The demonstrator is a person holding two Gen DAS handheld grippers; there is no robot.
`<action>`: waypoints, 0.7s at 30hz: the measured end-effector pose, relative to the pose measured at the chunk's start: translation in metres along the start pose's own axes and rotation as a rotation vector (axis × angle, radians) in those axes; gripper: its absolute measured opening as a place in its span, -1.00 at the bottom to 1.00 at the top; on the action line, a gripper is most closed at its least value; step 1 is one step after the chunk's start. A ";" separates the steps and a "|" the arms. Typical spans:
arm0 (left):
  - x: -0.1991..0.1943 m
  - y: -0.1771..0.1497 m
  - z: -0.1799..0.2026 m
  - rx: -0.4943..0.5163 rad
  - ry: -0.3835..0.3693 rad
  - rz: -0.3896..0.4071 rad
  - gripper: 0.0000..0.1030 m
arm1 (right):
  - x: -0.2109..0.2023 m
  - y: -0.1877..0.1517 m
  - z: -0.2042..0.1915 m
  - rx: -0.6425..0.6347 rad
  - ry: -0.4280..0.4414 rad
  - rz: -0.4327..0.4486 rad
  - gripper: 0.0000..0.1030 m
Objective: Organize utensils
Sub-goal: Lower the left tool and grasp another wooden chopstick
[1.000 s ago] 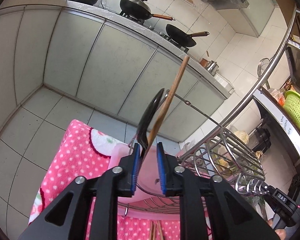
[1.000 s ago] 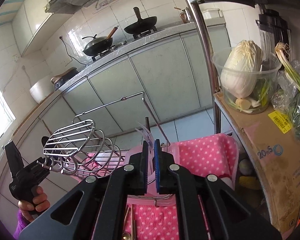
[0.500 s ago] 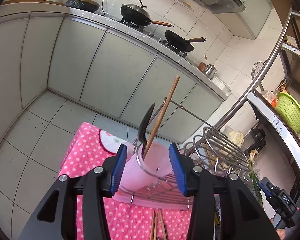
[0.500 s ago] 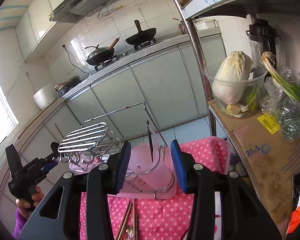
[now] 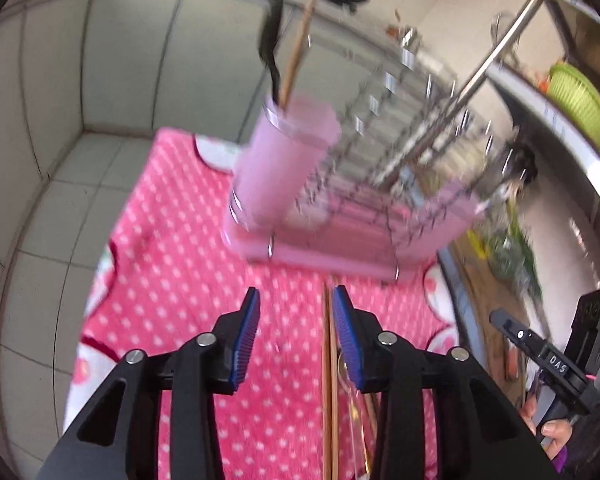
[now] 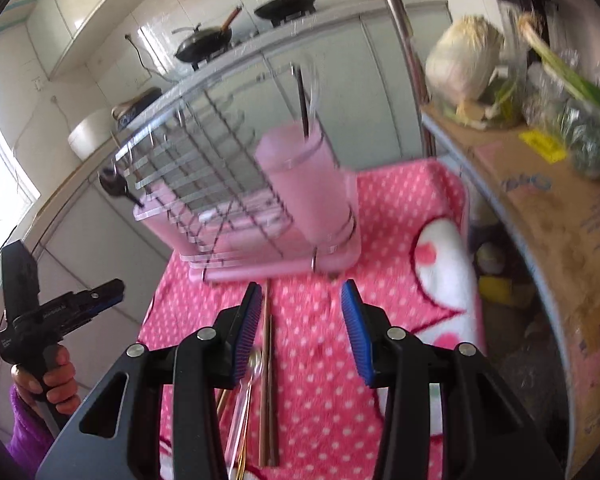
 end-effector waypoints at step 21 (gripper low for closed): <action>0.141 -0.028 0.039 0.107 0.197 -0.325 -0.83 | 0.035 -0.039 0.009 0.028 0.073 -0.122 -0.18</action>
Point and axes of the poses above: each gripper's, at about its wrist camera, not at the fingertips, and x roughly the way its jaws point, z to its right, y to its top, the point moved 5 cm from there along x, roughly the way its jaws point, and after that the axes turned 10 degrees about -x, right-handed, at the moved point
